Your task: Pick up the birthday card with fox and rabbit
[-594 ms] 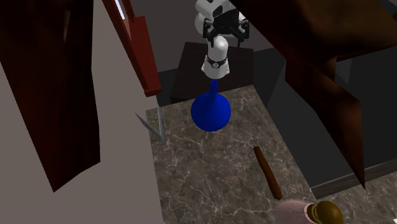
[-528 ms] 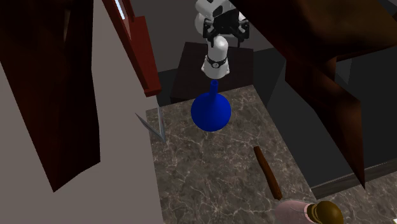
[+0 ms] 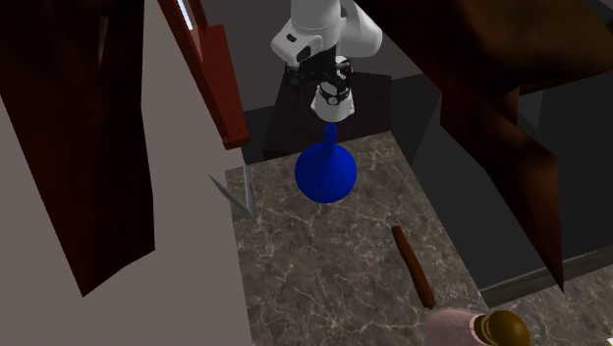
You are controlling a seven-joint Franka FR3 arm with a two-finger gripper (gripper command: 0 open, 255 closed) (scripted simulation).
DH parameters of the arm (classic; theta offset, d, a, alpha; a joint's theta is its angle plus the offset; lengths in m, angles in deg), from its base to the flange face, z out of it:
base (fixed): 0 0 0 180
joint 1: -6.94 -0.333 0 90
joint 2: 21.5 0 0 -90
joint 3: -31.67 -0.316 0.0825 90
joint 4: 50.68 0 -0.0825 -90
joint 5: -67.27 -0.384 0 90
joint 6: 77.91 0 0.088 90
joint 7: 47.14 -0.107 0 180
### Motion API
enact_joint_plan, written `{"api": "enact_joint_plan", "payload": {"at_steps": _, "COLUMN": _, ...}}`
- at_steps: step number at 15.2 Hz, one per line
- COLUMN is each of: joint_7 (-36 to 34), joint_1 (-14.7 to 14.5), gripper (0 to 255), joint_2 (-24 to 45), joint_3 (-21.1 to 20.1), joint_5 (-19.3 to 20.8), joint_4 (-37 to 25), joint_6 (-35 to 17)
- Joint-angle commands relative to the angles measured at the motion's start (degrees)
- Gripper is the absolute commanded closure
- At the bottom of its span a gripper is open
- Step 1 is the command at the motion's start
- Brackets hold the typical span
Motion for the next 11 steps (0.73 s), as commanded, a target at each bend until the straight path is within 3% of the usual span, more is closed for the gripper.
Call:
{"api": "enact_joint_plan", "payload": {"at_steps": 1, "joint_7": 2.95, "joint_1": 0.39, "gripper": 0, "joint_2": 1.77, "joint_3": 1.71, "joint_5": 1.67, "joint_4": 1.23, "joint_6": -3.88}}
{"api": "enact_joint_plan", "payload": {"at_steps": 11, "joint_7": 16.23, "joint_1": 1.03, "gripper": 0, "joint_2": 16.96, "joint_3": 9.82, "joint_5": 6.14, "joint_4": -0.25, "joint_6": -22.1}}
